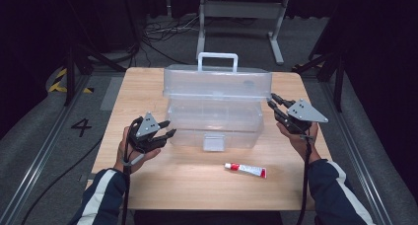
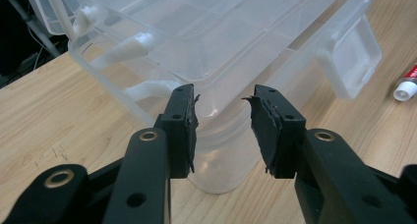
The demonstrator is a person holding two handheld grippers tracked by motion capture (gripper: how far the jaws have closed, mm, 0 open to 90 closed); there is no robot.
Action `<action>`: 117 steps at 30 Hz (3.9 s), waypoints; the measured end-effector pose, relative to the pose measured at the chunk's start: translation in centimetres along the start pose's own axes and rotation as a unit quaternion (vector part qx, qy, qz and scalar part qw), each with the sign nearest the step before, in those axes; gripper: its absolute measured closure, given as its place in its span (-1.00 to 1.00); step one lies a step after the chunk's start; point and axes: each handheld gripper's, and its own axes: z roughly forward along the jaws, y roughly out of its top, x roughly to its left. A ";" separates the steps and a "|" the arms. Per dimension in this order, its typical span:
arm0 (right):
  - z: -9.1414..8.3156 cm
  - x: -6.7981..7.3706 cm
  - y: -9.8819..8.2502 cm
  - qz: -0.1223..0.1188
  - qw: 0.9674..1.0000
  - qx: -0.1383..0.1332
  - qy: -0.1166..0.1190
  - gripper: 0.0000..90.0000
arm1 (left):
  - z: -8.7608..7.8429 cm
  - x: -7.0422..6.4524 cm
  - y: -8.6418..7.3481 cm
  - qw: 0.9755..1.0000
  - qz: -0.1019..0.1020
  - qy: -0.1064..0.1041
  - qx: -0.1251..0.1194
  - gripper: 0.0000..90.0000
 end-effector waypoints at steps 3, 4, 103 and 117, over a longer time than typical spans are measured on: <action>0.1 0.0 0.1 0.003 1.000 -0.001 -0.007 0.71 | 0.0 0.0 0.0 1.000 0.000 -0.001 -0.001 0.36; 0.1 0.1 0.1 0.001 1.000 -0.001 -0.011 0.72 | 0.0 0.0 0.0 1.000 0.000 -0.001 -0.001 0.36; 7.7 -6.0 6.0 0.089 0.994 0.047 -0.054 0.88 | 6.3 -0.2 3.1 0.977 0.101 -0.149 0.119 0.56; 9.8 -7.5 6.8 0.119 0.989 0.076 -0.053 0.89 | 6.2 -0.3 3.1 0.976 0.113 -0.139 0.122 0.56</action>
